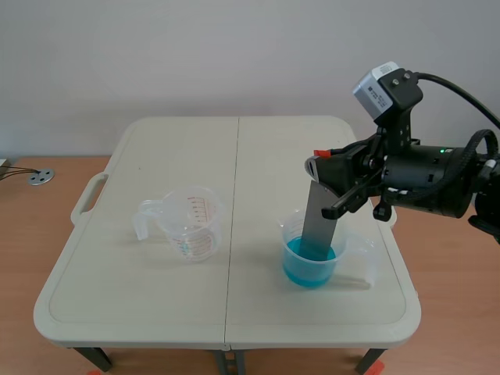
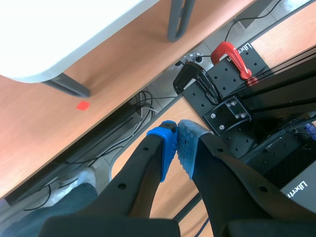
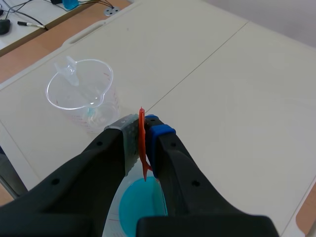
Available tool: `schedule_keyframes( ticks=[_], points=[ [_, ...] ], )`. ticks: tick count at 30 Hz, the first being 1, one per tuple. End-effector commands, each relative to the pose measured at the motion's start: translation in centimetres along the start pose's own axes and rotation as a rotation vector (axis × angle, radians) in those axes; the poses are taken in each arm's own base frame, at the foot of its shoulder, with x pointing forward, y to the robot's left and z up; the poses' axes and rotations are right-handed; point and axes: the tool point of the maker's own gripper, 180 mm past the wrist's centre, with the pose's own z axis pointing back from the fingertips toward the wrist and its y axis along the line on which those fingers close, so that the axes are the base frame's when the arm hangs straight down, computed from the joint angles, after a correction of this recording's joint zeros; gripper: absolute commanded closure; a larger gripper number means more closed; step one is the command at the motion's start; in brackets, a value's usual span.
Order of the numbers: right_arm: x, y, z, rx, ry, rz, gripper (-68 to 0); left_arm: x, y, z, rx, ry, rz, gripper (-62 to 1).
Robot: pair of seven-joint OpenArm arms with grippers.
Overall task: Hold the metal plate by the orange handle, dip it into the blue solution, take it out and point at it, then put the plate back in the beaker on the left.
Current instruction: 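Lower the plate into the blue solution, then hold the plate still in the solution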
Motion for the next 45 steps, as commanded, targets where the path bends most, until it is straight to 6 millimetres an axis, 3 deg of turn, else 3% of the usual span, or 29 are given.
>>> schedule_keyframes(
  ticks=[1,11,45],
  points=[
    [0.9,0.0,-0.1,0.004,-0.033,0.015,-1.1,0.5,-0.1,-0.1,-0.005,-0.02,0.007,-4.9],
    [-1.0,-0.2,-0.4,-0.003,0.021,0.034,-1.1,0.4,-0.1,-0.1,-0.005,-0.011,0.007,-4.9],
    [-1.3,-0.3,-0.3,-0.007,0.035,0.047,-1.1,0.4,-0.1,-0.1,-0.006,-0.011,0.007,-4.9]
  ],
)
